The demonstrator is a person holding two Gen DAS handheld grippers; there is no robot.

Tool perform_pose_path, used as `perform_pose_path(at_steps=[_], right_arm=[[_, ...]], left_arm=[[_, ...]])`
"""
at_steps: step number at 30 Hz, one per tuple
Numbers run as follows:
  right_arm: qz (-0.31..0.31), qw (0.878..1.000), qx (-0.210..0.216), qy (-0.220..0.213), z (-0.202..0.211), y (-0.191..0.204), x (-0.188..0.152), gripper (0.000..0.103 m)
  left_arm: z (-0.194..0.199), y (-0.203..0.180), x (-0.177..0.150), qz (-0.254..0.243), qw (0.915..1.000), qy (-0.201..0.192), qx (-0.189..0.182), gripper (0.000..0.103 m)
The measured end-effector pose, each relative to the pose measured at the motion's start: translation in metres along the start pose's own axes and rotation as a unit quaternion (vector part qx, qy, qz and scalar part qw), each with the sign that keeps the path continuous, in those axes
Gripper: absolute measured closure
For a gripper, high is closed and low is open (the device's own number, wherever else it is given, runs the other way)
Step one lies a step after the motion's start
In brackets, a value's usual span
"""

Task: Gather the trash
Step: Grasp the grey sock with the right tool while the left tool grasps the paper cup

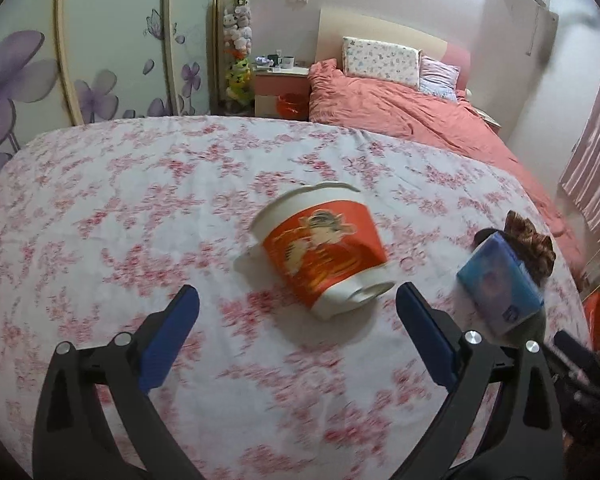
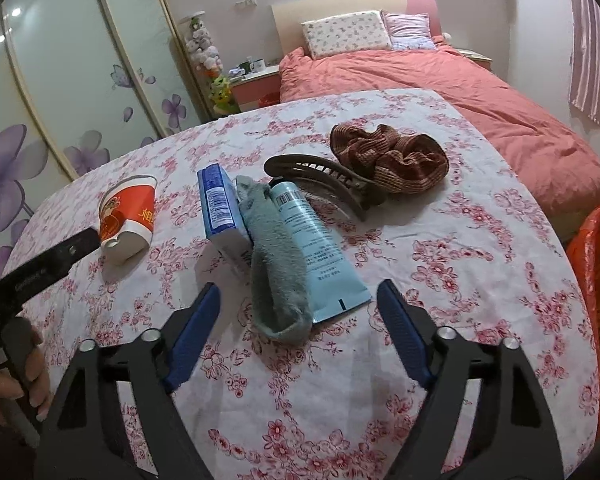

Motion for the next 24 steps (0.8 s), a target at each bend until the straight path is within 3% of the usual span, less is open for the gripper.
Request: perform_pose_path(at_steps=[4, 11, 15, 18, 20, 24], right_arm=[[-0.004, 1.000, 0.003, 0.006, -0.006, -0.002, 0.004, 0.042], [0.001, 1.000, 0.006, 0.005, -0.014, -0.002, 0.012, 0.051], [0.002, 1.000, 0.013, 0.007, -0.018, -0.001, 0.014, 0.055], [0.009, 1.000, 0.014, 0.006, -0.019, 0.001, 0.015, 0.067], [0.012, 1.000, 0.018, 0.006, -0.019, 0.002, 0.015, 0.081], [0.001, 1.000, 0.031, 0.006, -0.014, -0.003, 0.015, 0.090]], left_arm=[[-0.017, -0.010, 0.004, 0.013, 0.9998, 0.017, 0.004, 0.006], [-0.038, -0.015, 0.014, 0.021, 0.9990, 0.027, 0.027, 0.006], [-0.047, -0.014, 0.018, 0.025, 0.9986, 0.033, 0.034, 0.012], [-0.054, -0.013, 0.019, 0.031, 0.9981, 0.040, 0.034, 0.017], [-0.058, -0.013, 0.018, 0.032, 0.9978, 0.048, 0.033, 0.023], [-0.057, -0.013, 0.017, 0.024, 0.9983, 0.044, 0.030, 0.025]])
Point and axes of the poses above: each gripper's, at about its wrist camera, not at the fingertips, and z roughly against the way its jaws point, y to its left, x to its top, the point moved 3 cm from there along -z, roughly the way its jaws point, and after that the axes turned 2 degrees about -z, right-handed, at the moved point
